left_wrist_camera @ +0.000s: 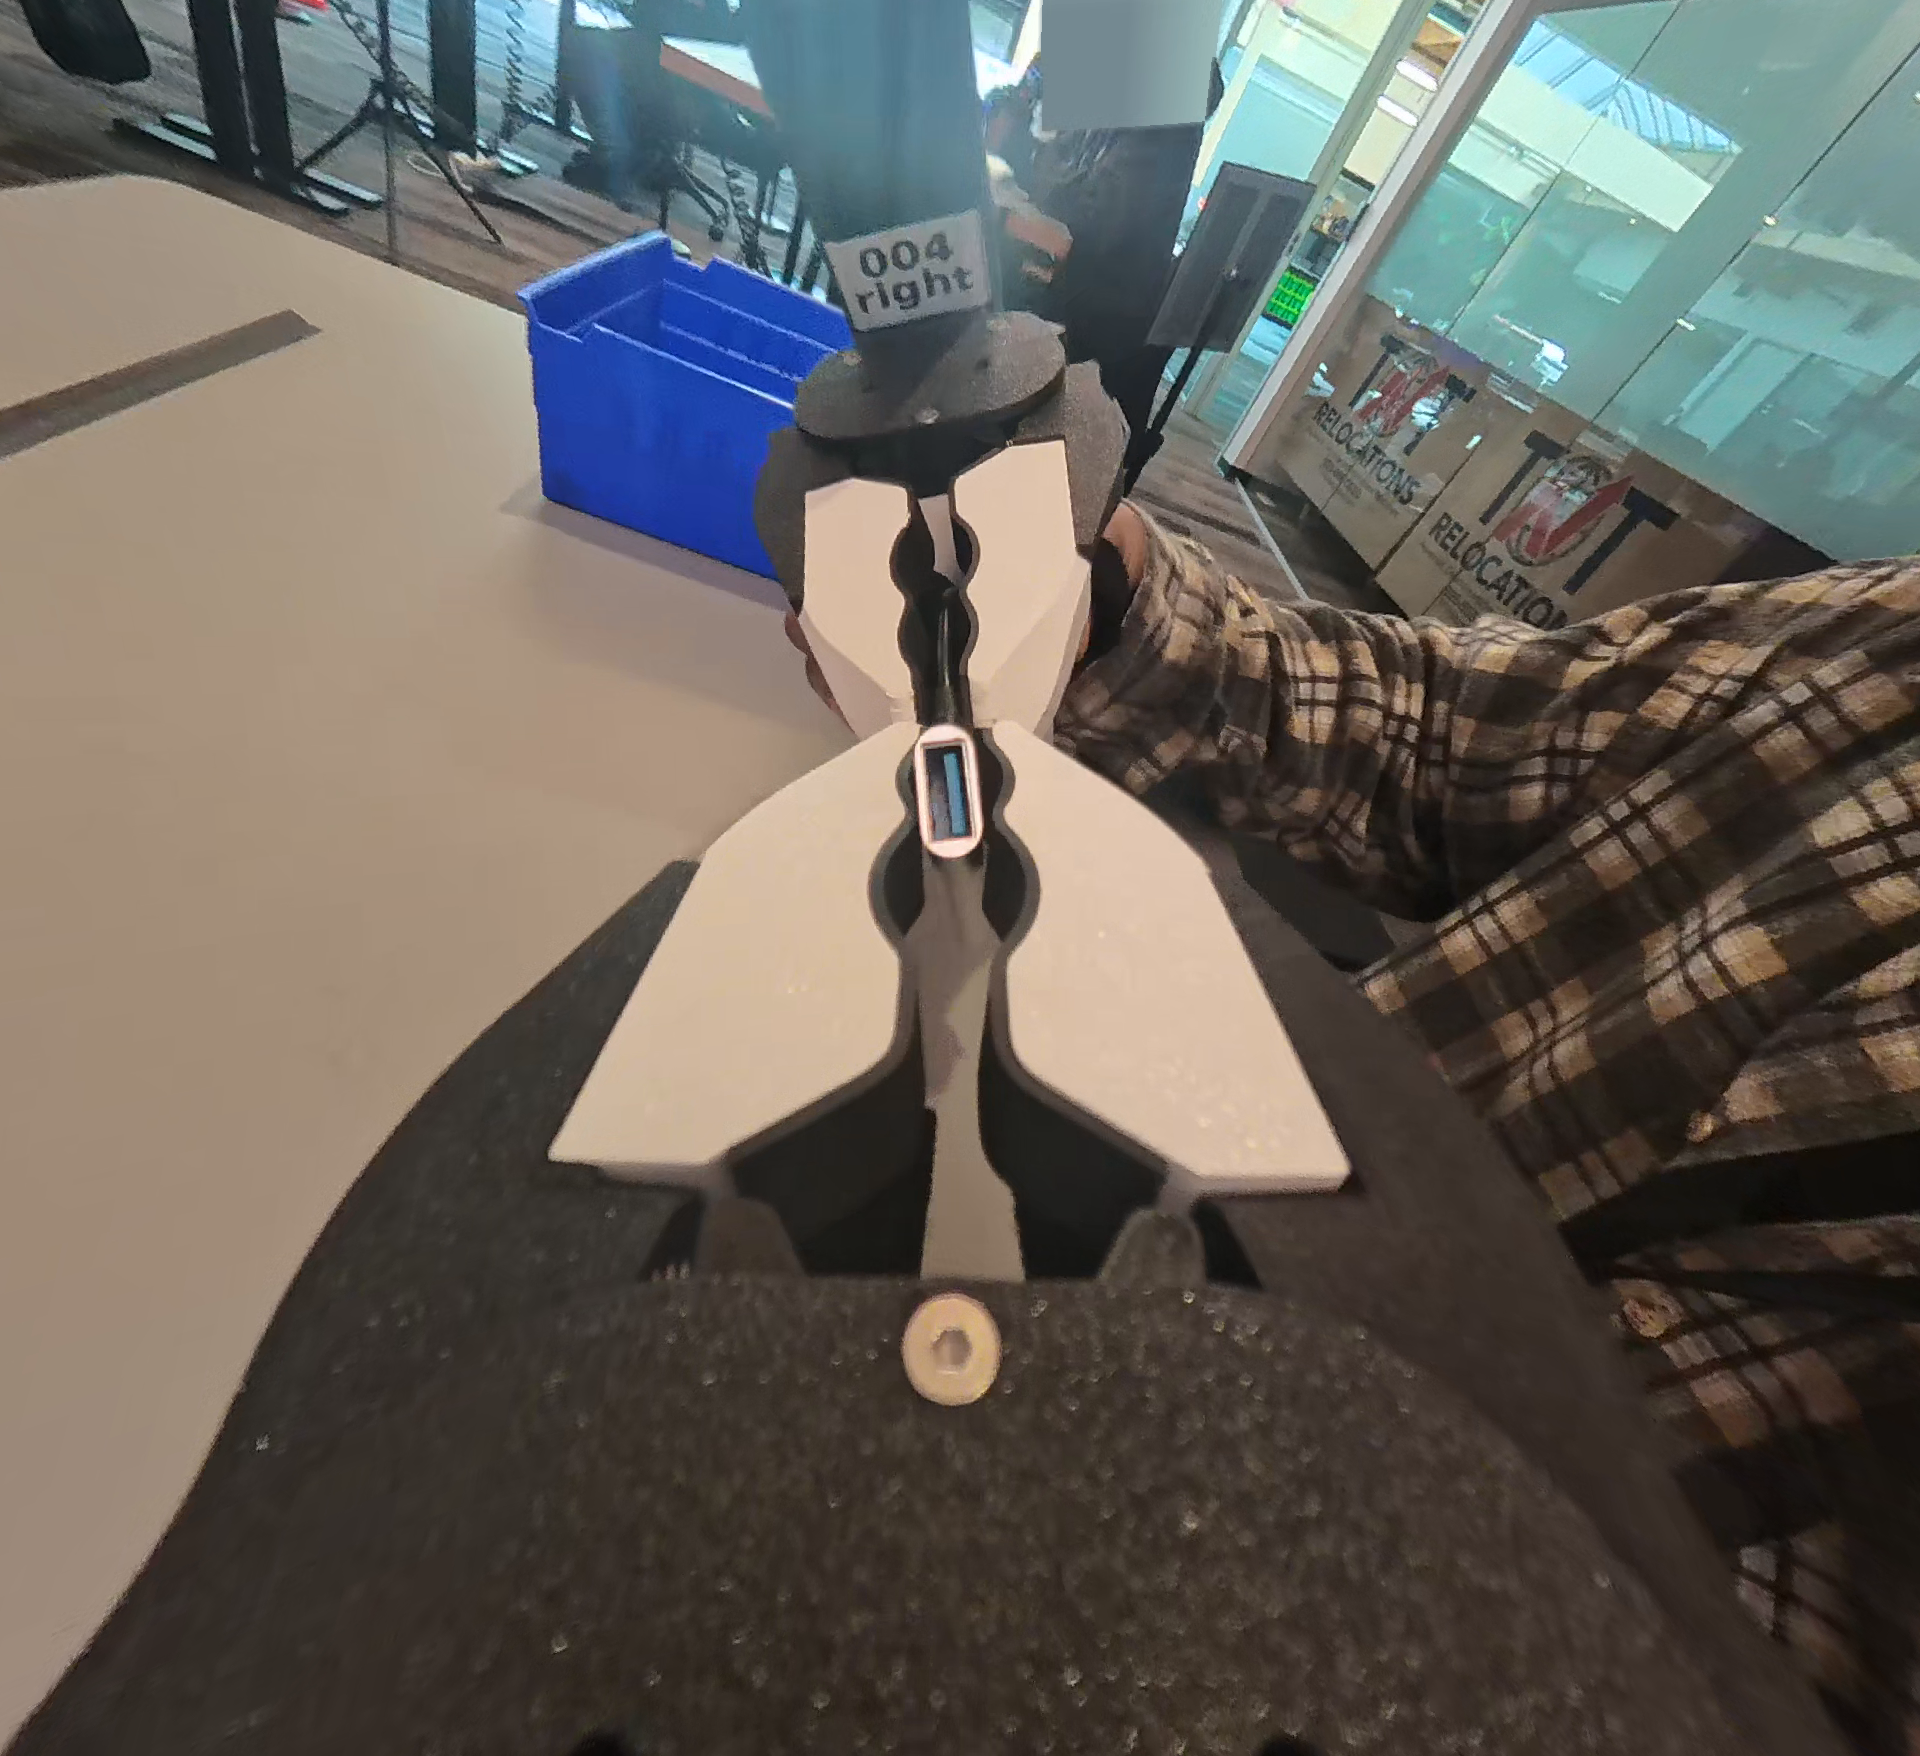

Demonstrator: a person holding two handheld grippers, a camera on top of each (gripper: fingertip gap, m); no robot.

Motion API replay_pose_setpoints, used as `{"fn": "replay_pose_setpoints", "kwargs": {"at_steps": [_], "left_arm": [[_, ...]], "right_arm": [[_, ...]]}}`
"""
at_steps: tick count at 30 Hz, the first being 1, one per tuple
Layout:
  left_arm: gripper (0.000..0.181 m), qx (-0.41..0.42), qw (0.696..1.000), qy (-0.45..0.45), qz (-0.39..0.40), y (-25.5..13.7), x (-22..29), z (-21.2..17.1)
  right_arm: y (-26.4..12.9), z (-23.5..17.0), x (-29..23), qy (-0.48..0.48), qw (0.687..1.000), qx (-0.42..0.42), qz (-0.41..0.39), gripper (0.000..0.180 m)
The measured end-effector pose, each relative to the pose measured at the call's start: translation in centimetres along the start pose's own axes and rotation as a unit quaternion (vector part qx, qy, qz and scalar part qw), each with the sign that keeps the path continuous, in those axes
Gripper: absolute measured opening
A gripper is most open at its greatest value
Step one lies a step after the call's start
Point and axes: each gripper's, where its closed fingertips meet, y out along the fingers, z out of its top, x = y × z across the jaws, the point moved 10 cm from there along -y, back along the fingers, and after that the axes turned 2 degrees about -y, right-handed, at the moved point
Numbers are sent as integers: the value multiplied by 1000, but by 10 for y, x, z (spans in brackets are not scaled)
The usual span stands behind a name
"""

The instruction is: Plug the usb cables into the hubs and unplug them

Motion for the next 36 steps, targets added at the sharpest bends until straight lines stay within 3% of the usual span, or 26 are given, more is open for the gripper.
{"fn": "replay_pose_setpoints", "kwargs": {"at_steps": [8,12,15,20,24,36], "left_arm": [[7,27,999,0,-18,0,-3,10],[32,83,996,-23,1,-12,-6,9],[36,84,995,-49,-10,-5,-7,-2],[29,60,996,-58,-20,11,-8,-15],[9,48,997,-52,-32,17,-7,-14],[7,162,983,-85,-11,3,-8,-22]], "right_arm": [[-4,3,-2,6,999,32,1,6],[-16,2,0,21,996,82,-6,6],[-18,2,3,27,994,102,-8,6],[-13,1,5,36,992,117,4,5],[-8,3,5,42,991,126,20,5],[-6,1,10,32,988,147,19,5]]}}
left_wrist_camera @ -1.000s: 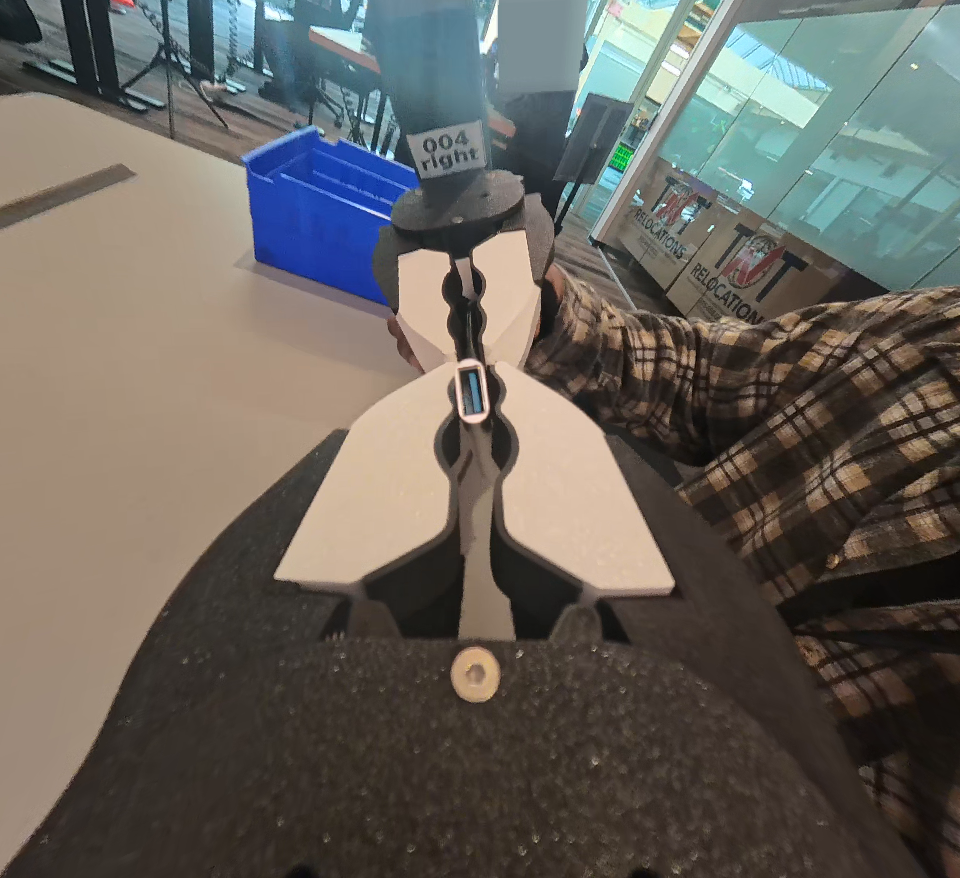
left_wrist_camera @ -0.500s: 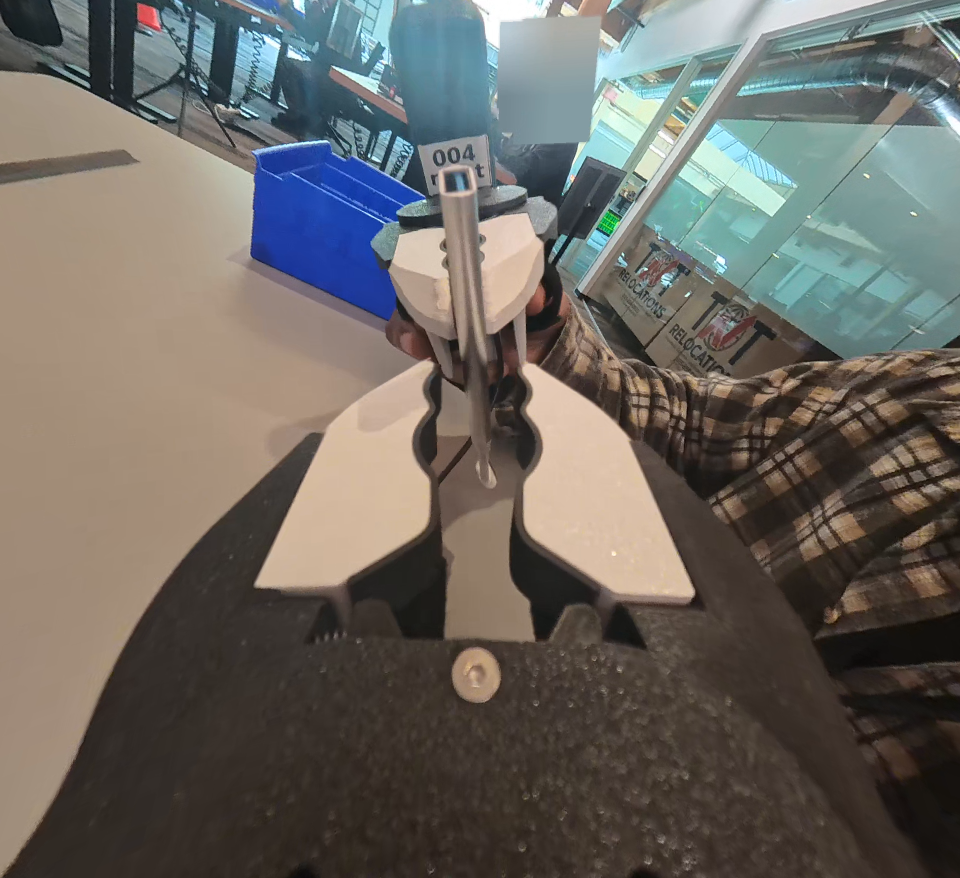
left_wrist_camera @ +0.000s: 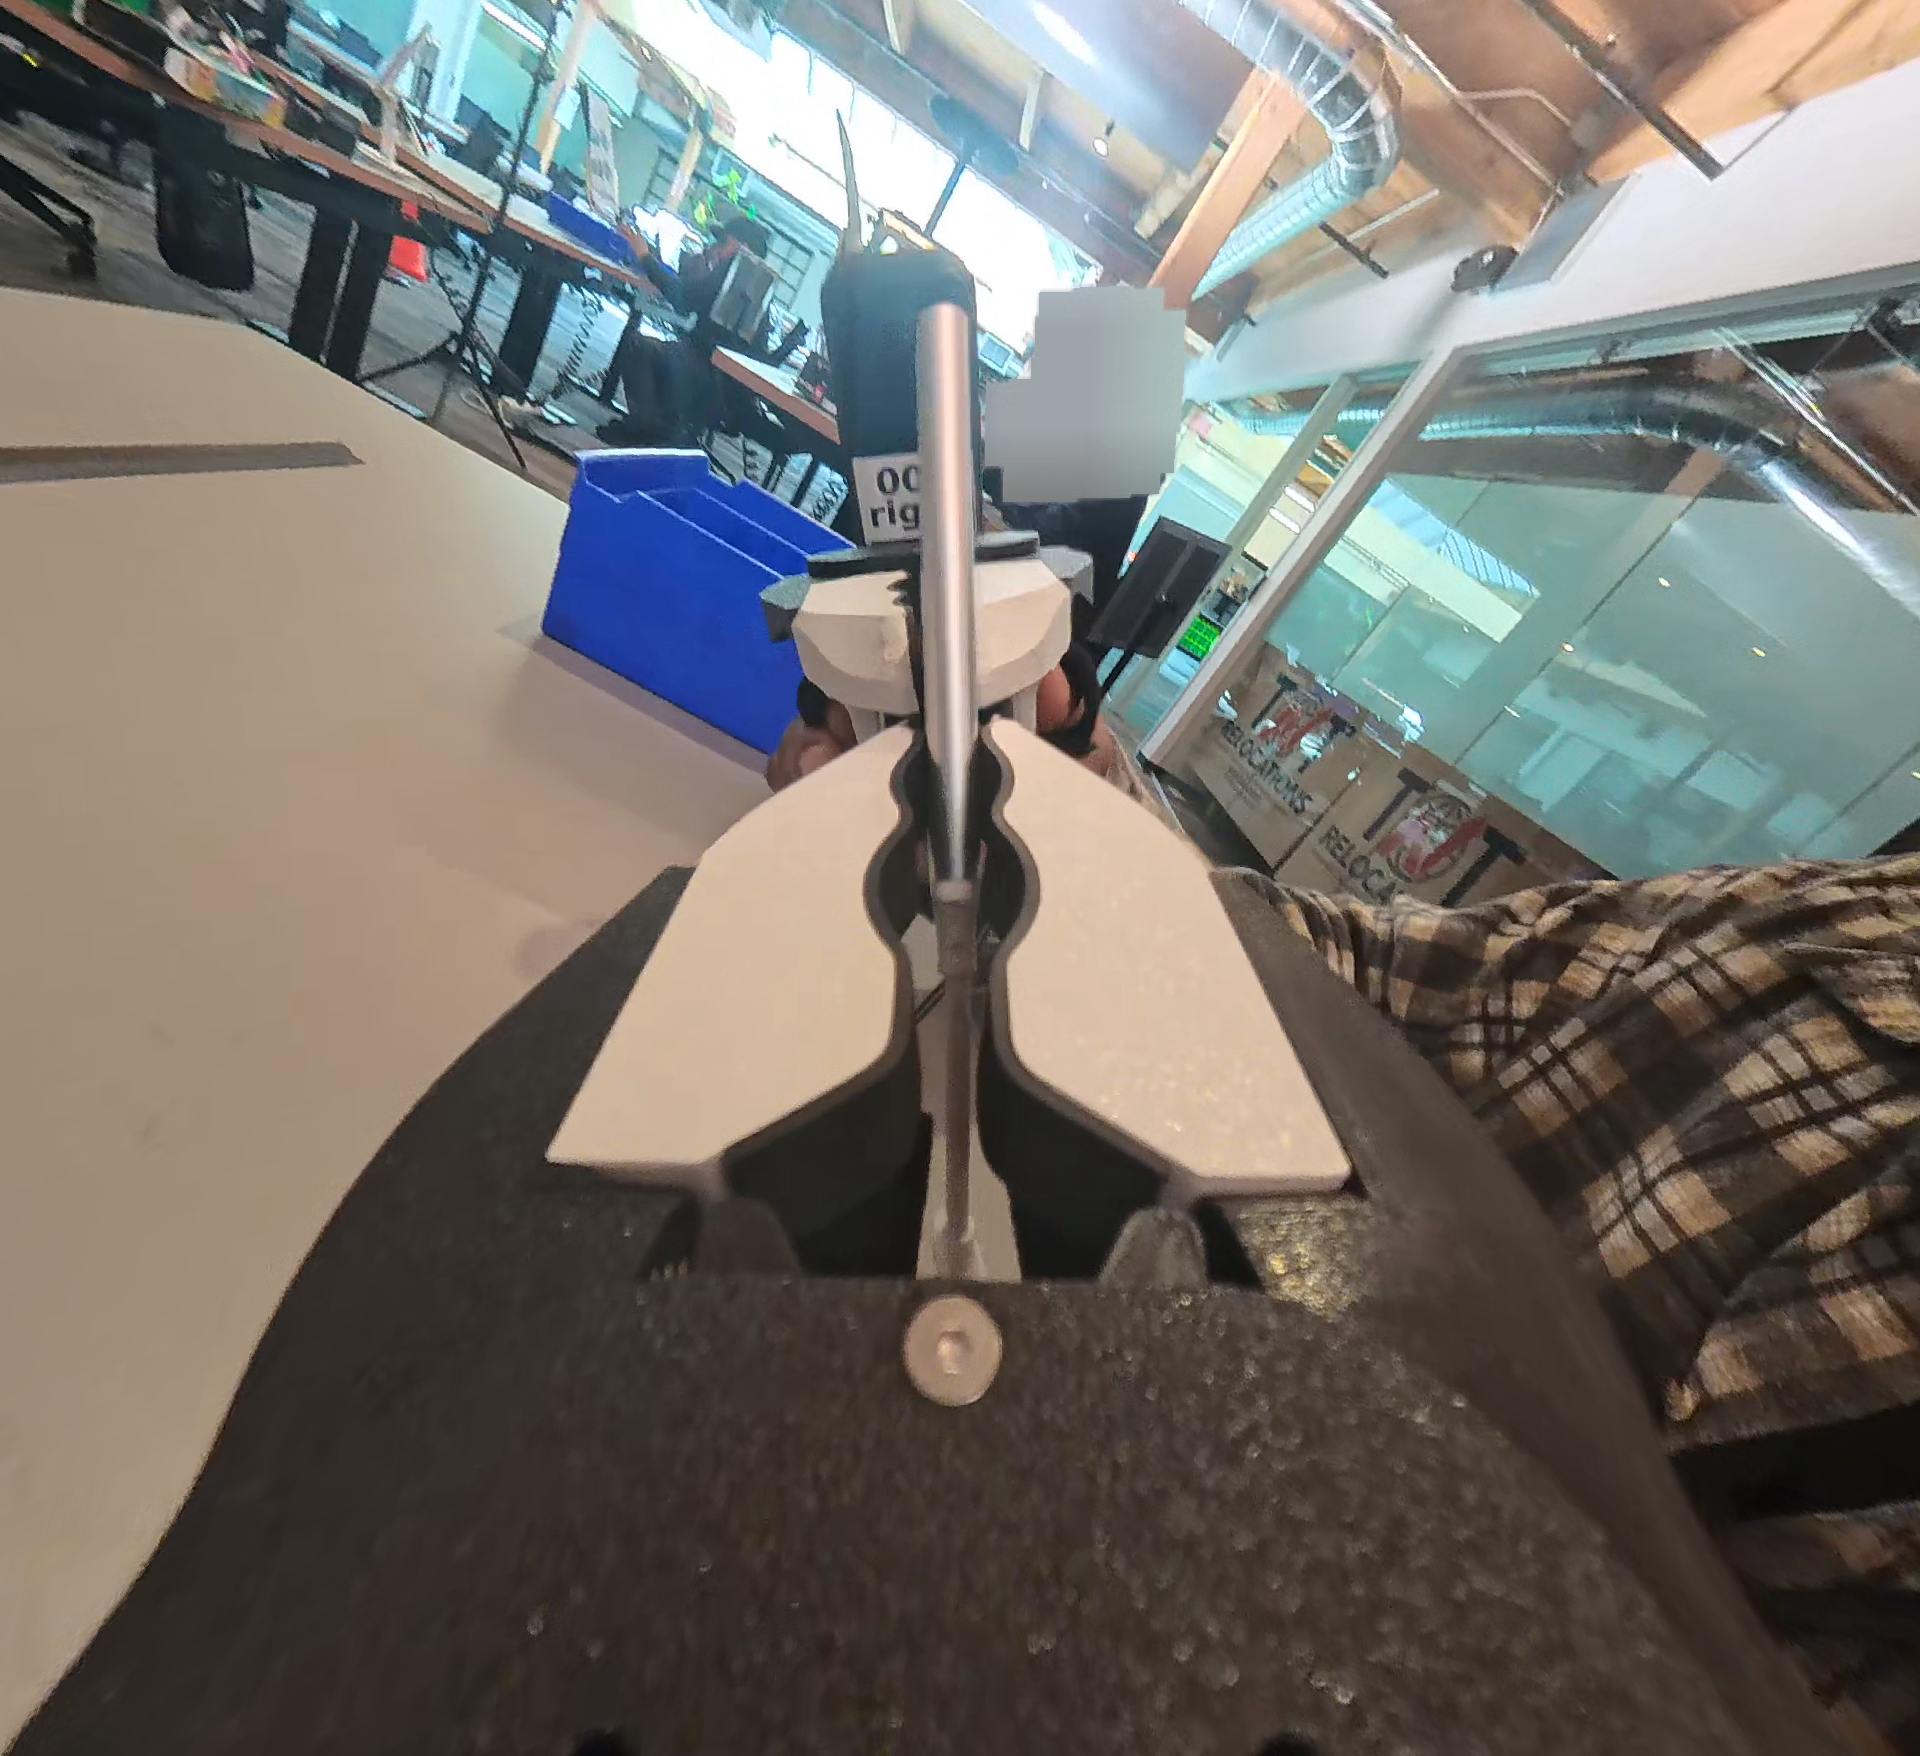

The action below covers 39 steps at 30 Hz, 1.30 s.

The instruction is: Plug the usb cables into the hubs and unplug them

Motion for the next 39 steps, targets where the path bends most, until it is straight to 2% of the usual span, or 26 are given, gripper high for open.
{"fn": "replay_pose_setpoints", "kwargs": {"at_steps": [4,9,13,16,21,23,25,27,34,39], "left_arm": [[6,48,999,-9,3,-4,1,4],[6,95,991,-82,-38,-3,-10,2],[10,71,990,-105,-62,-7,-14,1],[46,73,994,-76,-34,-19,-12,19],[57,-28,1000,-7,-5,-9,0,47],[55,-80,997,15,9,-1,0,52],[42,-97,995,17,-5,3,-1,54],[7,-79,996,12,-40,3,0,56],[7,-34,999,21,0,-12,-6,45],[7,-27,1000,1,0,-14,-15,32]], "right_arm": [[3,-3,-3,-23,1000,4,-17,6],[6,3,-4,-40,998,20,-42,6],[6,4,-6,-51,997,-9,-55,5],[4,6,-7,-66,994,-38,-75,5],[10,6,-5,-67,991,-84,-75,5],[16,6,-7,-70,990,-99,-66,5],[20,7,-9,-73,990,-105,-58,5],[22,9,-11,-72,991,-103,-49,5],[10,6,-2,-20,999,-30,-38,5],[8,-10,7,14,999,-10,-39,4]]}}
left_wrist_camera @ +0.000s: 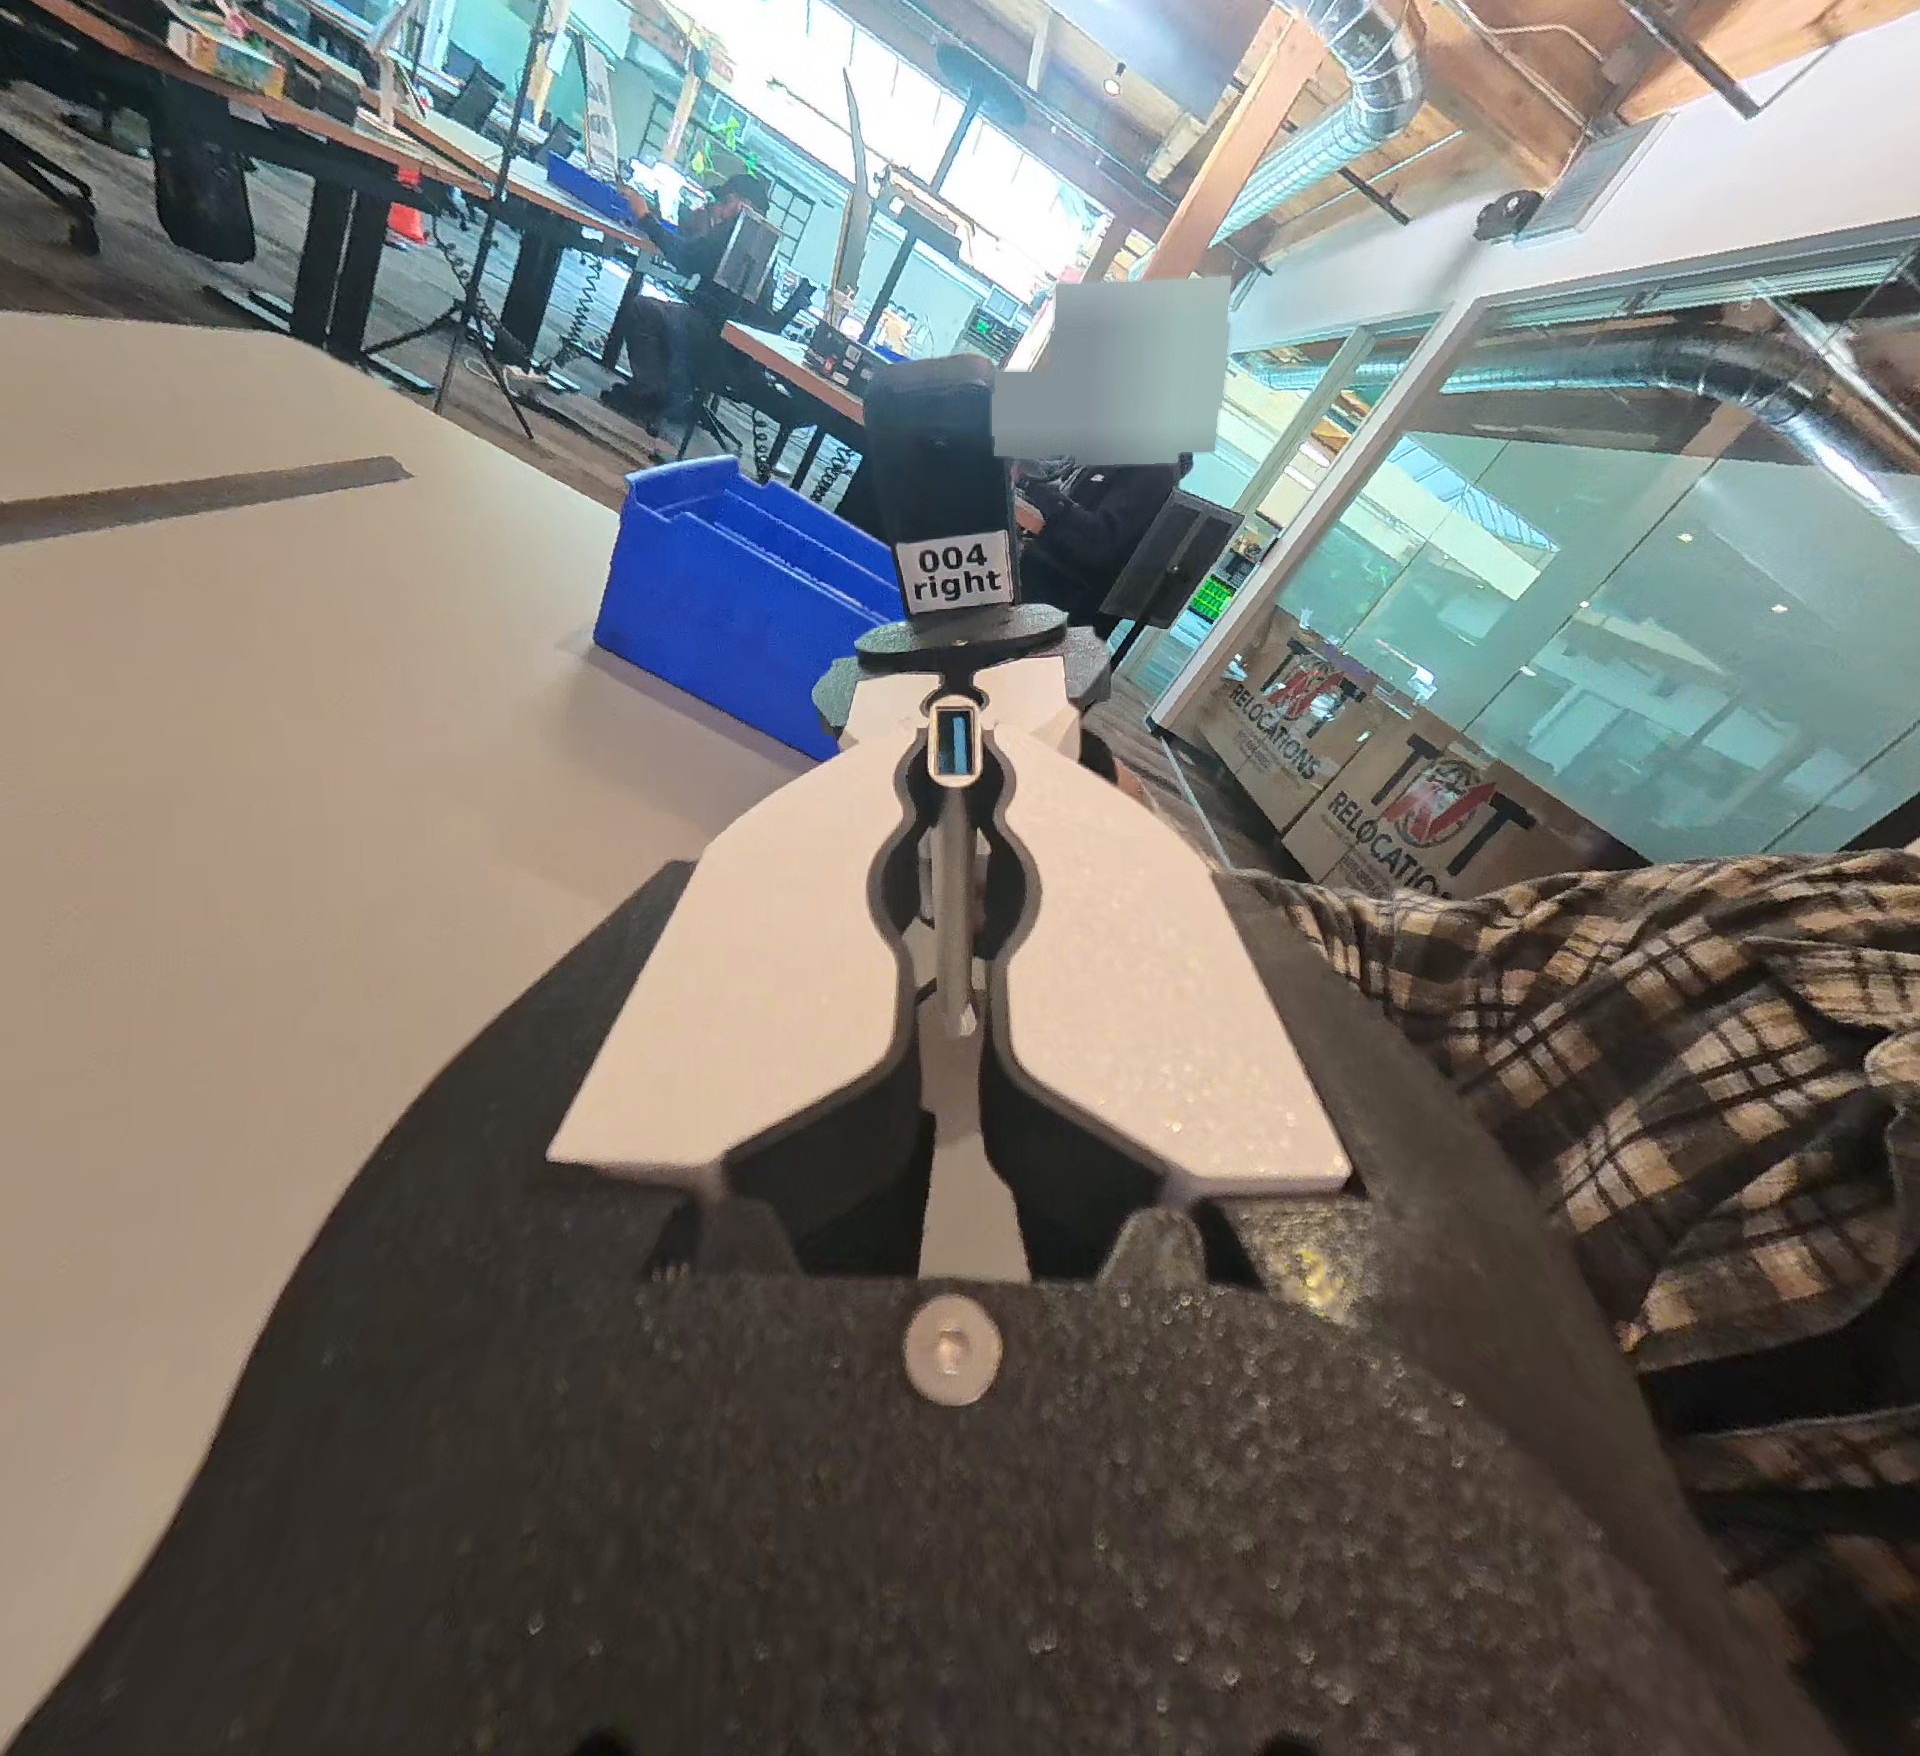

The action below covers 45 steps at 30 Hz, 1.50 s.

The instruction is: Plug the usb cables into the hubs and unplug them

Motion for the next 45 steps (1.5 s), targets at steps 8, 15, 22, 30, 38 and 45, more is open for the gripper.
{"fn": "replay_pose_setpoints", "kwargs": {"at_steps": [8,15,22,30,38,45], "left_arm": [[7,-1,999,-25,-20,-2,-1,3],[7,-5,999,-32,-21,1,-2,-2],[7,-6,1000,-19,-19,1,0,-1],[43,-28,999,-22,-4,1,-10,-18],[8,-65,997,-25,-37,20,-10,-33],[7,-41,999,-6,-6,16,-5,-33]], "right_arm": [[4,1,3,10,999,2,36,5],[12,4,2,-45,998,-39,24,28],[13,8,1,-58,997,-45,20,7],[-3,5,9,-34,999,21,0,7],[3,1,8,-32,999,24,22,6],[-2,5,6,-44,999,10,11,6]]}}
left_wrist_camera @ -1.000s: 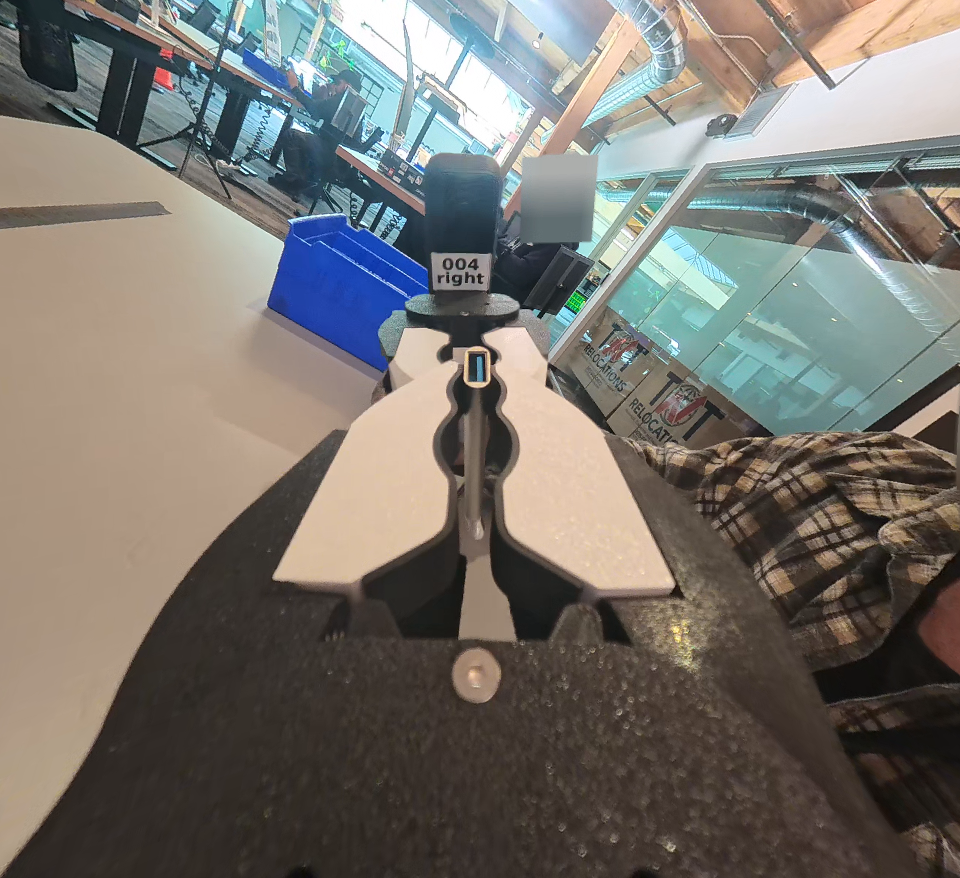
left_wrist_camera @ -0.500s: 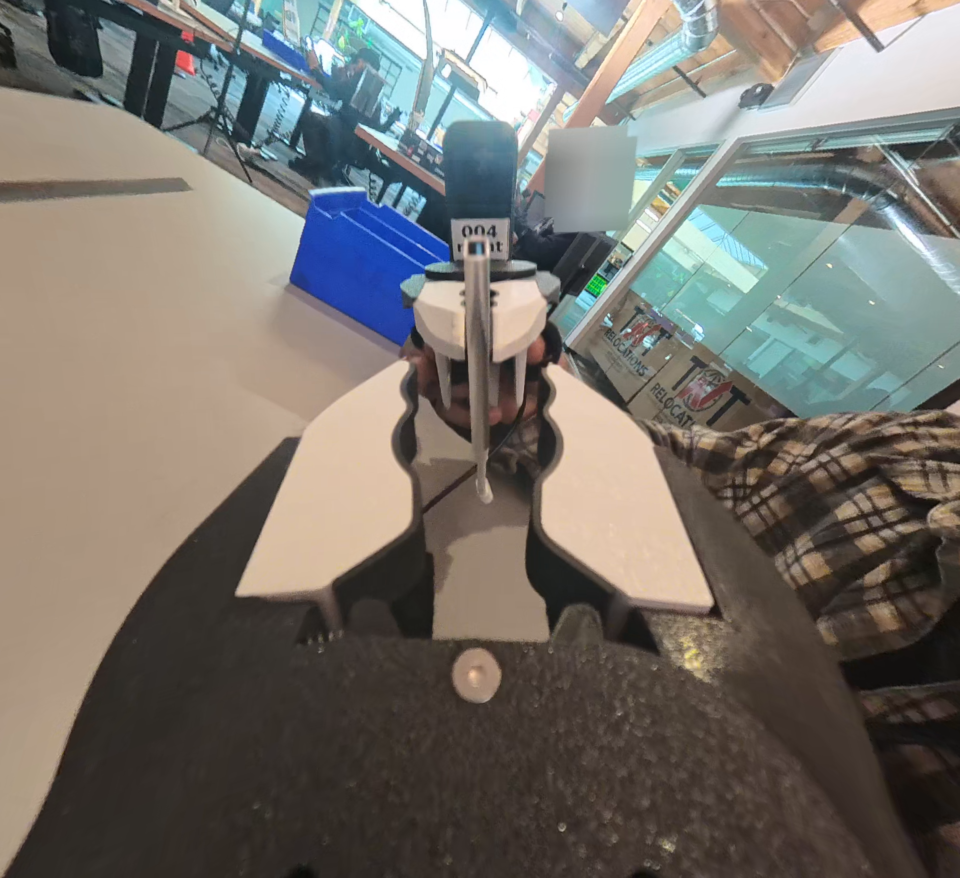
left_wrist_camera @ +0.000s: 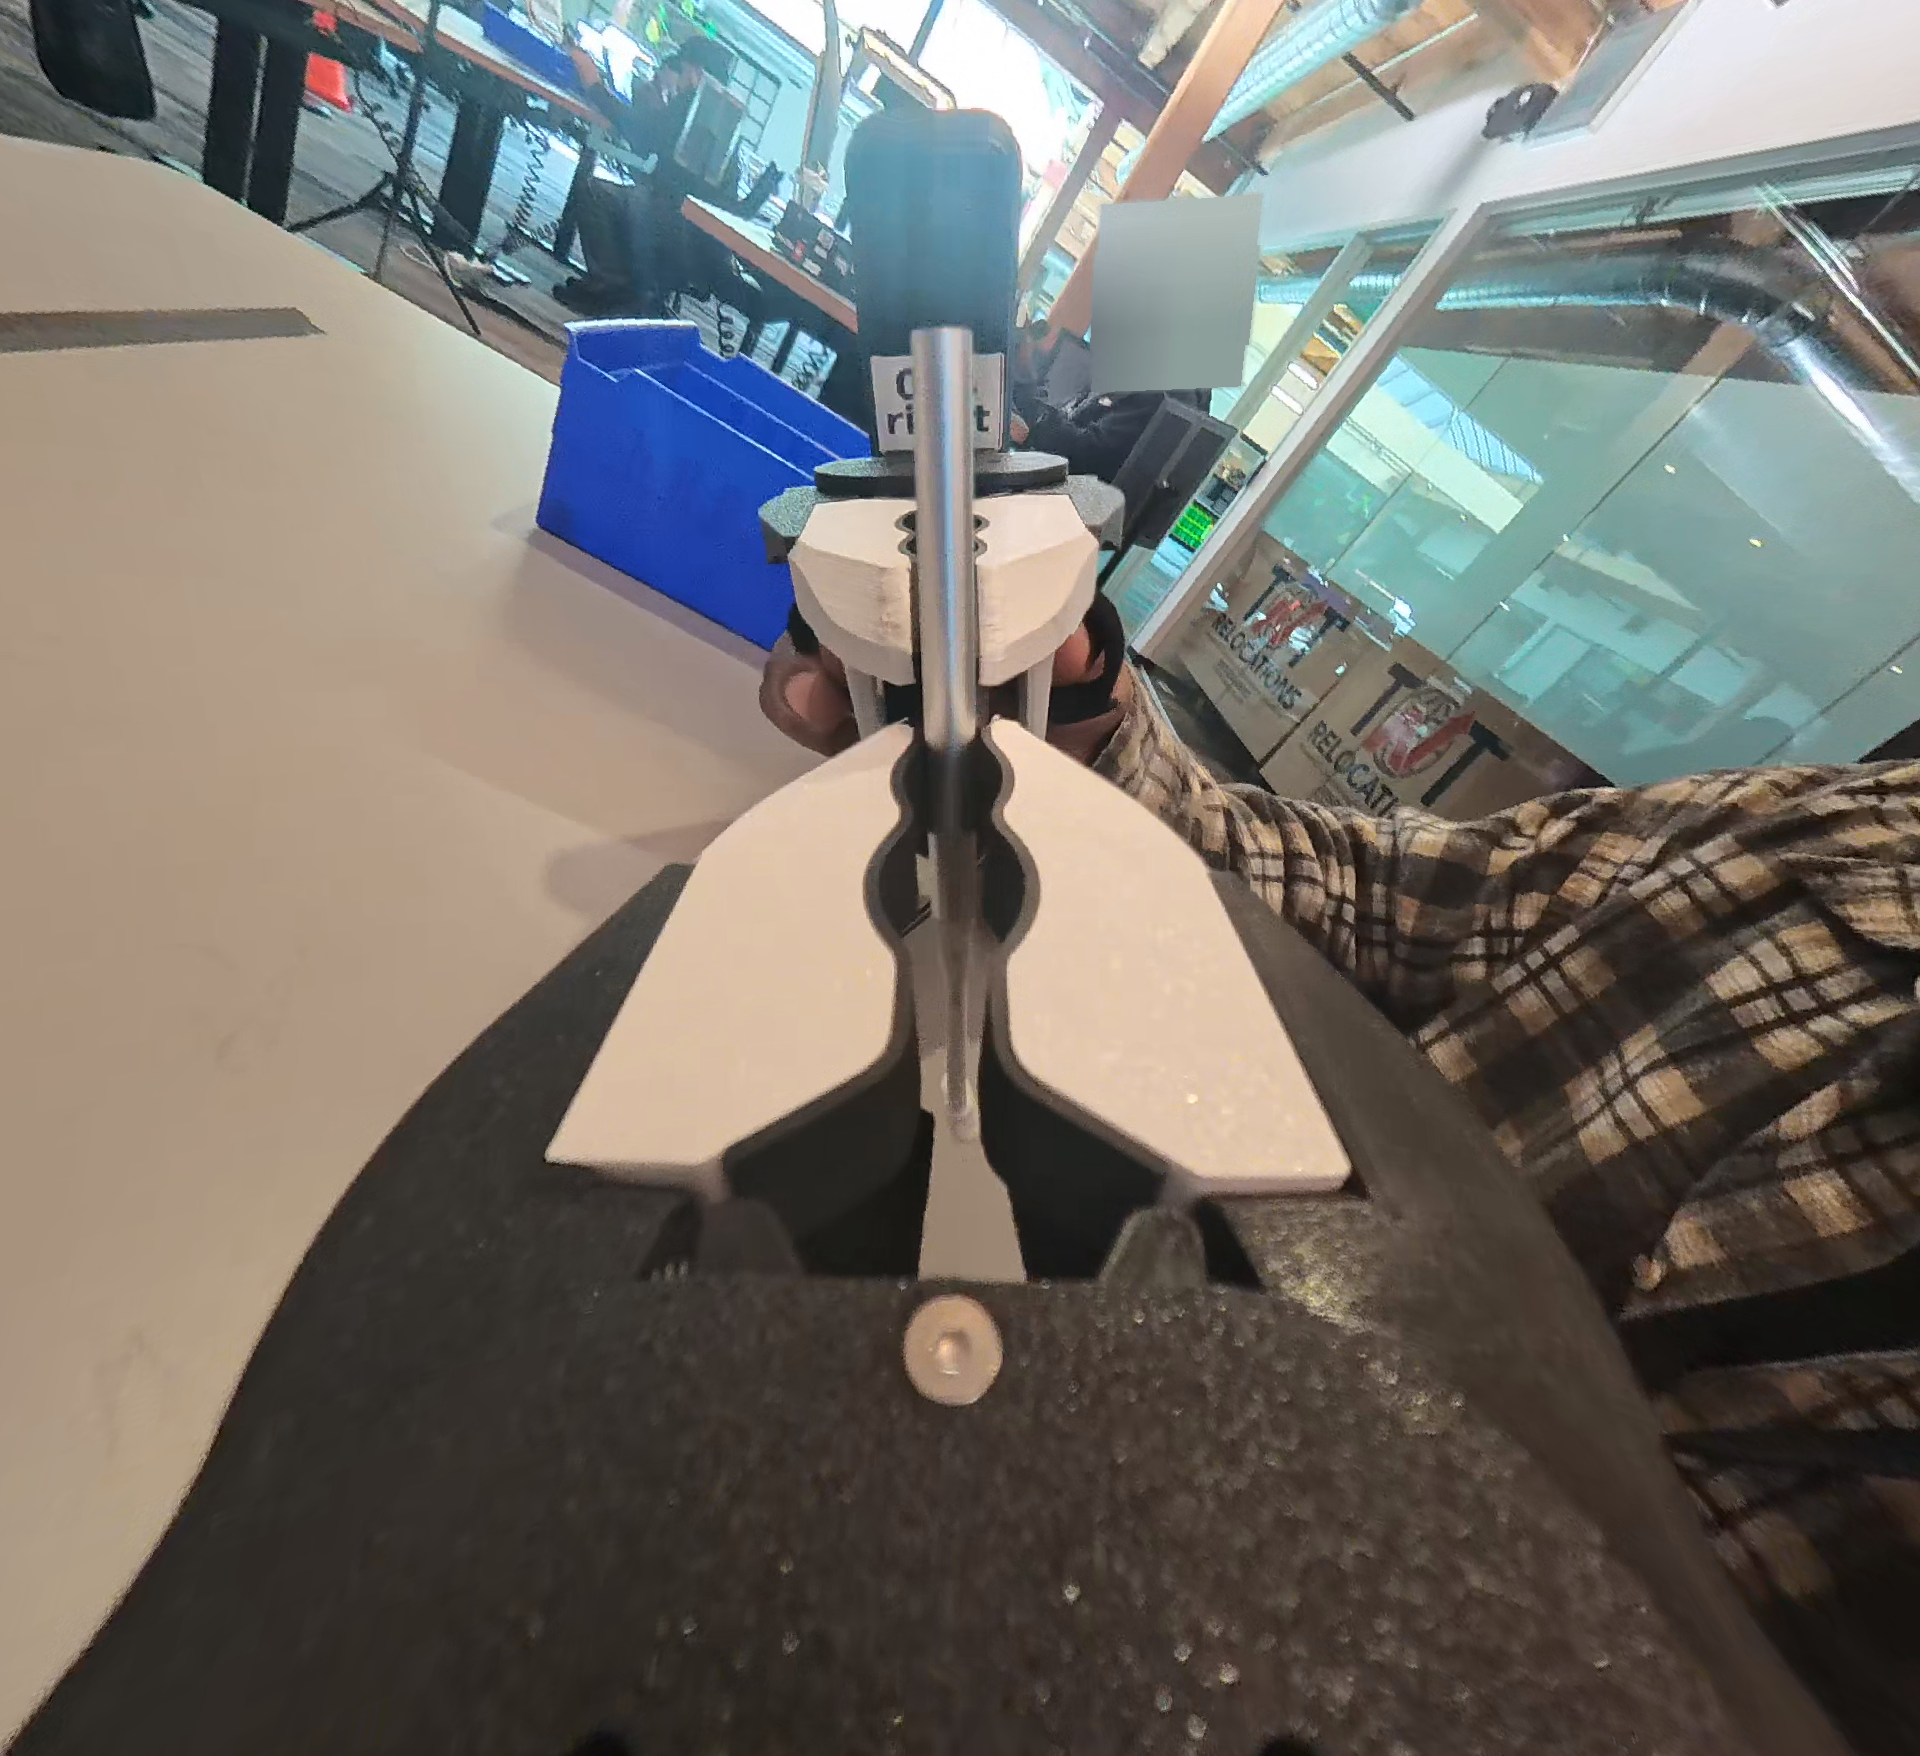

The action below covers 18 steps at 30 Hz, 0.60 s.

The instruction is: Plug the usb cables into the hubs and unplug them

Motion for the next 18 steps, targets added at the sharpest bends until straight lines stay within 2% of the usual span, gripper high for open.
{"fn": "replay_pose_setpoints", "kwargs": {"at_steps": [6,13,14,16,18], "left_arm": [[6,64,998,3,21,0,4,2],[6,191,980,-61,-17,-5,5,7],[6,242,967,-74,-34,-14,5,10],[7,334,936,-96,-54,-51,-1,21],[6,334,939,-80,-11,-72,-6,20]], "right_arm": [[-3,-2,-2,-6,999,44,-13,6],[11,-6,-9,-1,983,178,-32,6],[10,-6,-11,-8,981,192,-38,7],[-15,0,-9,-3,968,246,-53,7],[-38,0,-7,8,966,249,-70,6]]}}
